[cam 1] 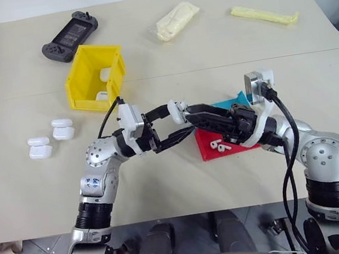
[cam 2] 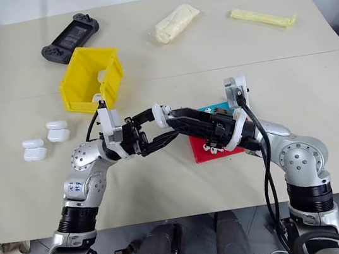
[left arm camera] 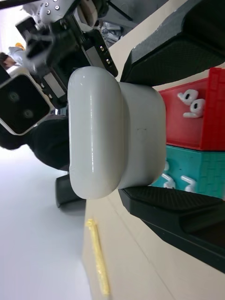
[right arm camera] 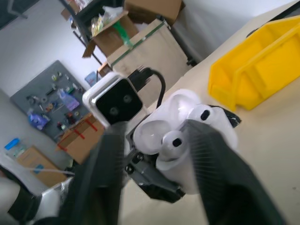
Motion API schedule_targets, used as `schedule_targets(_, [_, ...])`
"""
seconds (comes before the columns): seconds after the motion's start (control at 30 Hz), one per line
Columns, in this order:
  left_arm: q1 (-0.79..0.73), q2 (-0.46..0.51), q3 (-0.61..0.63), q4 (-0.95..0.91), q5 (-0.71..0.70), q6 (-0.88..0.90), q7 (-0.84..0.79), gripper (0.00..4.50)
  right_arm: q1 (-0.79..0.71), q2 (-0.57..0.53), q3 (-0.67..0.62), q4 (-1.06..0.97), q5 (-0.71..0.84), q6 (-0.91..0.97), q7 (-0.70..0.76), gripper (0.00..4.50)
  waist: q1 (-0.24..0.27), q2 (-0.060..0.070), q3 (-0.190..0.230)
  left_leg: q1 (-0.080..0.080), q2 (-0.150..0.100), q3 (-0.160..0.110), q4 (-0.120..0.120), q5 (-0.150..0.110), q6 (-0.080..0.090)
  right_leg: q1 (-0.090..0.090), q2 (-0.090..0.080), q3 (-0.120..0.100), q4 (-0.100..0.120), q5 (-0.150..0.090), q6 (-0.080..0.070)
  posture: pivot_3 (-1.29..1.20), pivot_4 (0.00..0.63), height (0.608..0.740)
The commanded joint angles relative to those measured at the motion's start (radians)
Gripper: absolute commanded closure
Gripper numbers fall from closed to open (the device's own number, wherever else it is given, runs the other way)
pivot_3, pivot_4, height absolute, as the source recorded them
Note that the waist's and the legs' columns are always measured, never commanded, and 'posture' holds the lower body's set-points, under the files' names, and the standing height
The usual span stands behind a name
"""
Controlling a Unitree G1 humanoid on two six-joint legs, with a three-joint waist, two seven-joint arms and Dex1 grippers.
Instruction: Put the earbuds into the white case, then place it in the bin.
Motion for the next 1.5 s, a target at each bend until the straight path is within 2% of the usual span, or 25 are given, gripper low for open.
schedule_targets(0.03, [-0.001, 0.005, 0.003, -0.092, -0.032, -0.003, -0.015, 1.72, 0.017, -0.068, -0.009, -0.025, -0.039, -0.032, 0.043, 1.51, 0.003, 0.0, 0.0, 0.0, 0.0, 0.0, 0.0, 0.0, 0.0, 0.0, 0.0, 0.0, 0.0, 0.0, 0.0, 0.0, 0.15, 0.74])
schedule_targets(0.13, [0.013, 0.042, 0.014, -0.111, -0.019, 0.015, -0.014, 1.72, 0.023, -0.178, -0.079, -0.005, -0.045, -0.041, 0.089, 1.51, 0.004, 0.0, 0.0, 0.0, -0.001, 0.0, 0.0, 0.0, 0.001, 0.001, -0.001, 0.0, -0.001, 0.0, 0.0, 0.0, 0.15, 0.74])
schedule_targets(0.23, [0.025, 0.101, 0.009, -0.133, -0.006, 0.043, -0.036, 1.72, 0.035, -0.284, -0.094, -0.013, -0.054, -0.036, 0.162, 1.51, 0.009, 0.0, 0.0, 0.0, 0.0, 0.0, 0.0, 0.0, 0.001, 0.001, 0.0, 0.0, -0.002, 0.0, 0.0, 0.0, 0.15, 0.74])
schedule_targets(0.27, [0.023, 0.12, 0.001, -0.137, 0.005, 0.052, -0.039, 1.72, 0.034, -0.308, -0.092, -0.019, -0.064, -0.043, 0.181, 1.69, 0.009, 0.0, 0.0, 0.0, 0.0, 0.001, -0.001, 0.0, 0.001, 0.001, 0.0, 0.0, -0.002, 0.0, 0.0, 0.0, 0.15, 0.74])
schedule_targets(0.33, [0.015, 0.149, -0.014, -0.137, 0.029, 0.044, -0.051, 1.72, 0.03, -0.35, -0.081, -0.029, -0.08, -0.05, 0.218, 2.09, 0.009, 0.0, 0.0, 0.0, 0.0, 0.001, -0.001, 0.0, 0.001, 0.001, 0.001, 0.0, -0.002, 0.0, 0.0, 0.0, 0.15, 0.74])
schedule_targets(0.43, [-0.002, 0.162, -0.033, -0.131, 0.053, 0.055, -0.041, 1.72, 0.006, -0.383, -0.053, -0.039, -0.115, -0.078, 0.261, 3.13, 0.015, 0.0, 0.0, 0.0, 0.001, 0.001, 0.0, 0.0, 0.001, 0.001, 0.001, 0.0, -0.003, 0.0, 0.0, 0.0, 0.15, 0.74])
schedule_targets(0.57, [-0.073, 0.182, -0.095, -0.094, 0.14, 0.124, -0.014, 1.72, -0.107, -0.344, 0.043, -0.078, -0.134, -0.091, 0.265, 4.45, 0.022, 0.0, 0.0, 0.0, 0.0, 0.001, 0.0, 0.0, 0.001, 0.001, 0.0, 0.0, -0.005, 0.0, 0.0, 0.0, 0.15, 0.74])
schedule_targets(0.7, [-0.117, 0.175, -0.154, -0.068, 0.198, 0.17, -0.006, 1.72, -0.182, -0.311, 0.152, -0.082, -0.201, -0.109, 0.27, 4.48, 0.022, 0.0, 0.0, 0.0, 0.0, 0.0, -0.001, 0.0, 0.001, 0.001, 0.001, 0.0, -0.003, 0.0, 0.0, 0.0, 0.15, 0.74])
schedule_targets(0.8, [-0.138, 0.153, -0.182, -0.061, 0.216, 0.185, -0.006, 1.72, -0.238, -0.27, 0.21, -0.065, -0.245, -0.093, 0.223, 4.48, 0.022, -0.001, 0.0, 0.0, 0.0, 0.001, 0.0, -0.001, 0.001, 0.001, 0.0, 0.0, -0.003, 0.0, 0.0, 0.0, 0.15, 0.74])
schedule_targets(1.0, [-0.145, 0.135, -0.174, -0.074, 0.224, 0.192, 0.017, 1.72, -0.25, -0.299, 0.3, -0.06, -0.367, -0.099, 0.235, 4.48, 0.023, -0.001, 0.0, -0.001, 0.0, 0.0, 0.0, -0.001, 0.001, 0.001, 0.0, -0.001, -0.003, 0.0, 0.0, 0.0, 0.15, 0.74])
schedule_targets(1.13, [-0.127, 0.145, -0.152, -0.09, 0.213, 0.177, 0.026, 1.72, -0.206, -0.354, 0.254, -0.051, -0.381, -0.092, 0.249, 4.48, 0.024, -0.001, 0.0, -0.001, -0.001, 0.0, 0.0, -0.001, 0.001, 0.001, 0.0, -0.001, -0.003, 0.0, 0.0, 0.0, 0.15, 0.74])
schedule_targets(1.27, [-0.074, 0.154, -0.103, -0.12, 0.159, 0.095, -0.01, 1.72, -0.096, -0.432, 0.137, -0.028, -0.359, -0.121, 0.299, 4.48, 0.025, -0.001, 0.001, -0.001, -0.001, 0.0, 0.0, -0.001, 0.001, 0.001, -0.001, -0.001, -0.003, 0.0, 0.0, 0.0, 0.15, 0.74])
schedule_targets(1.37, [-0.042, 0.161, -0.08, -0.139, 0.129, 0.079, -0.036, 1.72, -0.051, -0.431, 0.051, -0.011, -0.307, -0.088, 0.277, 4.48, 0.023, -0.001, 0.001, -0.001, 0.0, 0.0, 0.0, -0.001, 0.002, 0.001, -0.001, -0.001, -0.003, 0.0, 0.0, 0.0, 0.15, 0.74])
schedule_targets(1.5, [0.009, 0.164, -0.043, -0.161, 0.077, 0.045, -0.066, 1.72, 0.039, -0.457, -0.016, -0.005, -0.33, -0.145, 0.309, 4.48, 0.024, -0.001, 0.001, 0.0, 0.001, 0.001, 0.0, -0.001, 0.001, 0.001, 0.0, -0.001, -0.004, 0.0, 0.0, 0.0, 0.15, 0.74])
